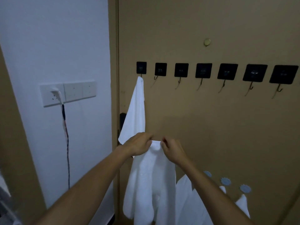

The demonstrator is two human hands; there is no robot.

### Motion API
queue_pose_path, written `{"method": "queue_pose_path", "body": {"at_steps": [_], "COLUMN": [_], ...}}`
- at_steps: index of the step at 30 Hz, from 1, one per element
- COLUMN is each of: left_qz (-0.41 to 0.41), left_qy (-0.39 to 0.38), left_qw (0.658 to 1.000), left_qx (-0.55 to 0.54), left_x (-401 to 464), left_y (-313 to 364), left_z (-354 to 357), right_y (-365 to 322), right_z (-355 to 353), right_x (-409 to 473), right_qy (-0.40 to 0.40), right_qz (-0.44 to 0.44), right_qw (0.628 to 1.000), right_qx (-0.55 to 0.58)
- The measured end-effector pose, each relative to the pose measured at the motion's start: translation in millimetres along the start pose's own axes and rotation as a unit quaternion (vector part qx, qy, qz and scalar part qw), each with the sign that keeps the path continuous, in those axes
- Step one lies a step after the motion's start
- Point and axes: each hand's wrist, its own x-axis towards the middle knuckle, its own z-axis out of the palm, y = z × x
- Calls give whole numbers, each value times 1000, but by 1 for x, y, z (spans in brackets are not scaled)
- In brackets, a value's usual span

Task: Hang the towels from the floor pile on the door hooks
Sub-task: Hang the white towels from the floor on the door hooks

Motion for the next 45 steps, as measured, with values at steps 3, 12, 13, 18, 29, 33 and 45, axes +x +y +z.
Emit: {"method": "queue_pose_path", "body": {"at_steps": [3, 12, 13, 18, 29, 33, 45], "left_qz": [17, 92, 99, 128, 176, 181, 180], "left_qy": [28, 104, 114, 150, 205, 198, 153], "left_qw": [999, 990, 989, 980, 962, 963, 968], "left_qx": [-3, 1, -1, -26, -25, -41, -83], "left_x": [26, 116, 127, 174, 272, 300, 317], "left_y": [-8, -33, -38, -57, -61, -69, -83], "left_z": [-17, -85, -94, -136, -181, -175, -135], "right_y": [-5, -32, -36, -56, -60, -49, -19], "right_z": [-7, -41, -45, -63, -97, -92, -54], "right_x": [30, 132, 144, 198, 289, 311, 320], "right_qy": [12, 81, 90, 141, 205, 209, 212], "right_qz": [2, 12, 11, 5, 45, 79, 62], "right_qw": [1000, 996, 995, 989, 969, 961, 957], "right_qx": [-8, -43, -45, -44, -131, -161, -189]}}
